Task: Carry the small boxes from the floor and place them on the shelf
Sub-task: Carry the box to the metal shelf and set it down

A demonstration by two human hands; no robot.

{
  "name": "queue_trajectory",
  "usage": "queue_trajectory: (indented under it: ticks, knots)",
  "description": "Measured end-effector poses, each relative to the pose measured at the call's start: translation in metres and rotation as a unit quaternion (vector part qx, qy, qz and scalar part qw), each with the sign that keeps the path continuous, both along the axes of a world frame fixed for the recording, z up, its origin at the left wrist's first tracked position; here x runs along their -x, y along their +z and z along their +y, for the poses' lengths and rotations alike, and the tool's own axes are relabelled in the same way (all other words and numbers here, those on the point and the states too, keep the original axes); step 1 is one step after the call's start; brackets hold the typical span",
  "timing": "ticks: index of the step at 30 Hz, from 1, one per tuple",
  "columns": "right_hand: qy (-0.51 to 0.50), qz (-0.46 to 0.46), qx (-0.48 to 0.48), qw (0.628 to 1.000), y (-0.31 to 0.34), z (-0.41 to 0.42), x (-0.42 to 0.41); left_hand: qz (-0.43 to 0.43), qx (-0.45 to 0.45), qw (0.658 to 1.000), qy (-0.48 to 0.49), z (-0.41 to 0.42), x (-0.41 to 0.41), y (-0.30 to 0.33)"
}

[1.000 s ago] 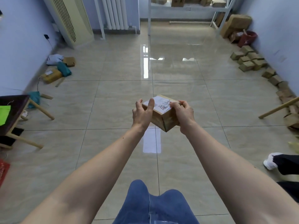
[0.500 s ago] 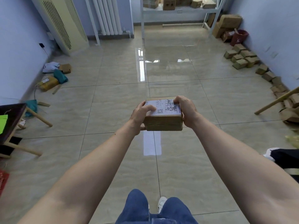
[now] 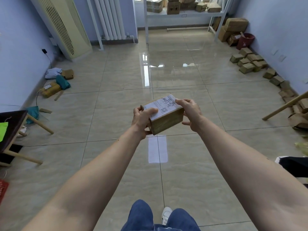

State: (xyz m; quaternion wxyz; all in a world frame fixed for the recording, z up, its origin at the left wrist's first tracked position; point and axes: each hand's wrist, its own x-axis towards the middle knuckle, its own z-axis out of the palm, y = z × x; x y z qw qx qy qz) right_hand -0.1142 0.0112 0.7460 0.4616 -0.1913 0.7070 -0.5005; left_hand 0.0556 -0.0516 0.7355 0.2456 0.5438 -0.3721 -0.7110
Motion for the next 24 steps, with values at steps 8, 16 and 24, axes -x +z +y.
queue_trajectory:
  ticks: [8,16,24]
  knots:
    - [0.019,-0.020,-0.006,1.000,0.001,-0.012,-0.009,-0.003,0.016,0.994,0.109,0.002,0.032,0.009]
    - [0.007,-0.076,0.035,0.996,0.004,-0.031,0.008,0.007,0.016,0.993,0.116,-0.002,0.062,0.012]
    - [-0.010,-0.046,0.037,0.998,0.006,-0.061,0.038,-0.042,0.067,0.994,0.081,-0.033,0.074,0.015]
